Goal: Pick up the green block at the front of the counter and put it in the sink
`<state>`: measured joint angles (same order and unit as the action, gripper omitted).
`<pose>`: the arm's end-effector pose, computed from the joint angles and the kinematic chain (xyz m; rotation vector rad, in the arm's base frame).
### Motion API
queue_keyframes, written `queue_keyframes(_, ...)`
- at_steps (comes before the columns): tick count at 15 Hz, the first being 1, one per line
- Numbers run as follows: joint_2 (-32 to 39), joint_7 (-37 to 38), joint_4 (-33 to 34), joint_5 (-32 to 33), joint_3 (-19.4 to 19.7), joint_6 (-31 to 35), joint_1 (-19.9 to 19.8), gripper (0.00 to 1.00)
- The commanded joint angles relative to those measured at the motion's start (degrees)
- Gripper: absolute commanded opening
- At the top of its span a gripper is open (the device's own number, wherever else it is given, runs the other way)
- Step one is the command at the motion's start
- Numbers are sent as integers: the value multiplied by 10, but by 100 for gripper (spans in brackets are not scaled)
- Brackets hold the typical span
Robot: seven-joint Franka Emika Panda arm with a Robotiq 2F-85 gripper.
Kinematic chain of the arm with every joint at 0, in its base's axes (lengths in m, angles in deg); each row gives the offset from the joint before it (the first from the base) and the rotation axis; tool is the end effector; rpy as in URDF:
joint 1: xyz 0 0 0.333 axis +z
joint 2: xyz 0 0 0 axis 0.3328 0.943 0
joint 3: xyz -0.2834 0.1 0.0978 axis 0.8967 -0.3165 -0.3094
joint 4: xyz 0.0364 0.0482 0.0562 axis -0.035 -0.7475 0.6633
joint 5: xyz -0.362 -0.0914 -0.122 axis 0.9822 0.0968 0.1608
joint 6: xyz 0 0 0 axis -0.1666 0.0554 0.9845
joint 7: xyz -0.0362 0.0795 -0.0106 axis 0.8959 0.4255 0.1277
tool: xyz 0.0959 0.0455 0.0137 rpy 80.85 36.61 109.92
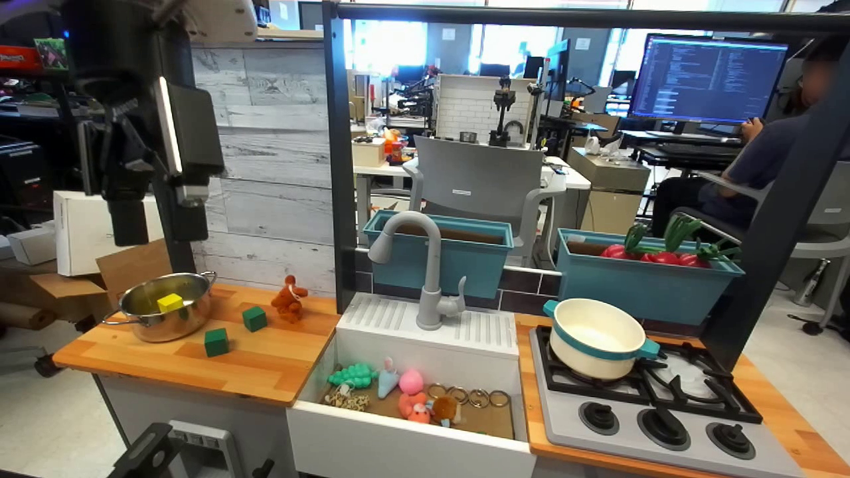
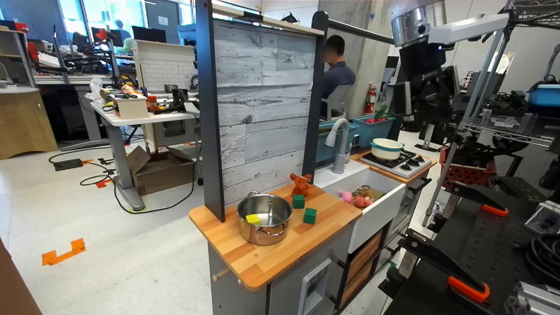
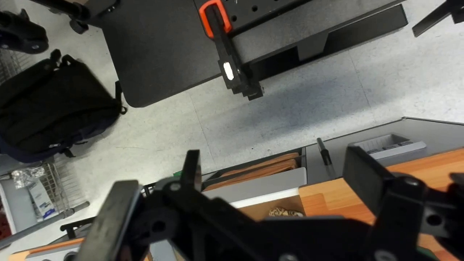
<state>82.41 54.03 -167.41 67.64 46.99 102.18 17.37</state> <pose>0.4905 -0.0540 0.2535 2.8070 -0.4521 -0.4203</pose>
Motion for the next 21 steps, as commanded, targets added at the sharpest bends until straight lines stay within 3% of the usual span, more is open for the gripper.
queue_keyframes(1,124,-41,66,-14,3,44,6,100)
queue_keyframes(7,308,-24,238,7,20,45,60,100)
queue_keyframes(11,353,-5,291,46,42,59,121,100)
queue_keyframes(17,407,-168,326,51,14,28,110,100)
queue_keyframes(21,450,-267,354,75,21,-8,102,100)
